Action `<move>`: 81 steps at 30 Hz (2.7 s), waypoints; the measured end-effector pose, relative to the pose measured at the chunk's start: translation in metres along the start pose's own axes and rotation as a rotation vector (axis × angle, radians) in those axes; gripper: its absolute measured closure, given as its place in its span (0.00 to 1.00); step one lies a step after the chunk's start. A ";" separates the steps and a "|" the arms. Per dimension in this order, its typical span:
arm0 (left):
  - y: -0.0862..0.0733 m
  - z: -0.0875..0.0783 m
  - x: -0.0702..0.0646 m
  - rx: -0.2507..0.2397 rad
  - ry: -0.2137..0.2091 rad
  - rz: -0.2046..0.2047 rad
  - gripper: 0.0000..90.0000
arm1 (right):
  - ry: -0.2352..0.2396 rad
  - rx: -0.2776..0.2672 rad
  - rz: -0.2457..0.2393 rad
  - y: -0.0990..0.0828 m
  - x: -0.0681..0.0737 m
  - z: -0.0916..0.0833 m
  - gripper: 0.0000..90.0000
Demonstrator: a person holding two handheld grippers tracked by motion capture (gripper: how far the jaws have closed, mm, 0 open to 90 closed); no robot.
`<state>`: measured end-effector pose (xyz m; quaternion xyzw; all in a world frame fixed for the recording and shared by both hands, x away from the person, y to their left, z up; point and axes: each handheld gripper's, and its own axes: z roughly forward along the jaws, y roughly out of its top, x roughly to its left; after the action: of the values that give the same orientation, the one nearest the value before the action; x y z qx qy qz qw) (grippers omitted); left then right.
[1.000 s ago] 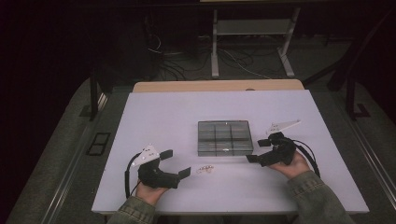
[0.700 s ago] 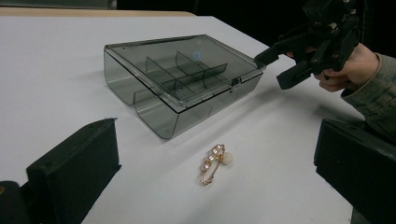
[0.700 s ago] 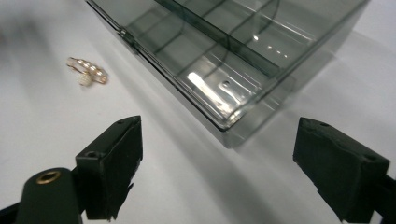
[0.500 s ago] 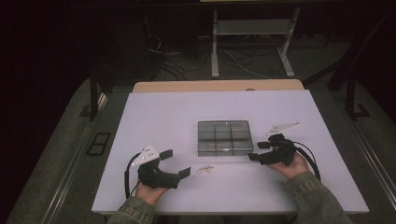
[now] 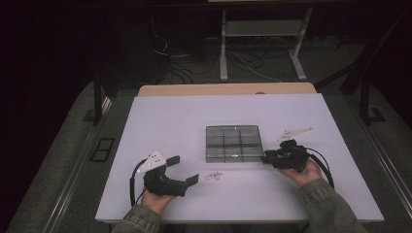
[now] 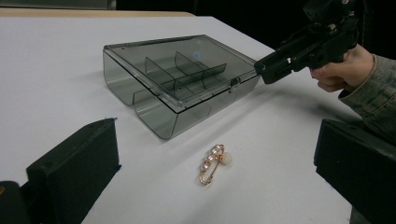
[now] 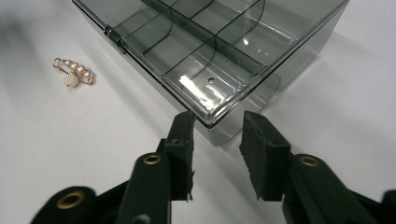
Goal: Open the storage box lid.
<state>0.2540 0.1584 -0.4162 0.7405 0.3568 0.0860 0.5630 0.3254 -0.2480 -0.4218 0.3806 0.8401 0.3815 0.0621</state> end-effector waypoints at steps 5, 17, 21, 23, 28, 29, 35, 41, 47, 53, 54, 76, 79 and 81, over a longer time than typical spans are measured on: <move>0.000 0.000 0.000 0.000 -0.001 0.001 0.00 | 0.006 0.000 -0.006 0.000 0.001 -0.001 0.77; 0.000 -0.001 0.000 -0.003 0.000 0.000 0.00 | 0.016 -0.016 -0.021 0.001 0.003 -0.003 0.87; 0.000 -0.001 0.000 -0.005 0.000 -0.001 0.00 | 0.020 -0.020 -0.023 0.001 0.002 -0.004 0.89; 0.000 0.000 0.000 -0.004 -0.001 -0.003 0.00 | 0.023 -0.027 -0.026 0.001 0.002 -0.005 0.91; 0.000 0.000 0.000 -0.003 -0.003 -0.005 0.00 | 0.034 -0.042 -0.031 0.002 0.000 -0.006 0.99; 0.000 0.000 0.000 -0.003 -0.003 -0.006 0.00 | 0.036 -0.046 -0.031 0.003 0.000 -0.007 0.99; 0.001 0.001 -0.001 0.008 -0.005 -0.007 0.00 | 0.047 -0.058 -0.038 0.005 -0.001 -0.009 0.99; 0.002 0.000 0.000 0.011 -0.001 -0.016 0.00 | 0.059 -0.066 -0.030 0.007 -0.002 -0.011 0.99; 0.005 -0.001 0.000 0.011 0.008 -0.013 0.00 | 0.065 -0.063 -0.032 0.012 -0.001 -0.015 0.99; 0.010 -0.002 0.004 0.017 0.013 -0.018 0.00 | 0.065 -0.064 -0.031 0.016 -0.002 -0.017 0.99; 0.011 -0.001 0.004 0.021 0.012 -0.018 0.00 | 0.065 -0.064 -0.029 0.017 -0.002 -0.017 0.99; 0.044 0.021 0.017 0.038 -0.025 0.015 0.02 | 0.075 -0.079 -0.046 0.042 -0.006 -0.023 0.99; 0.050 0.025 0.020 0.045 -0.021 0.025 0.02 | 0.078 -0.080 -0.044 0.045 -0.008 -0.023 0.99; 0.054 0.027 0.022 0.047 -0.018 0.026 0.02 | 0.077 -0.081 -0.042 0.047 -0.008 -0.023 0.99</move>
<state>0.3078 0.1450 -0.3832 0.7589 0.3438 0.0782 0.5475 0.3501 -0.2477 -0.3750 0.3449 0.8337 0.4280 0.0531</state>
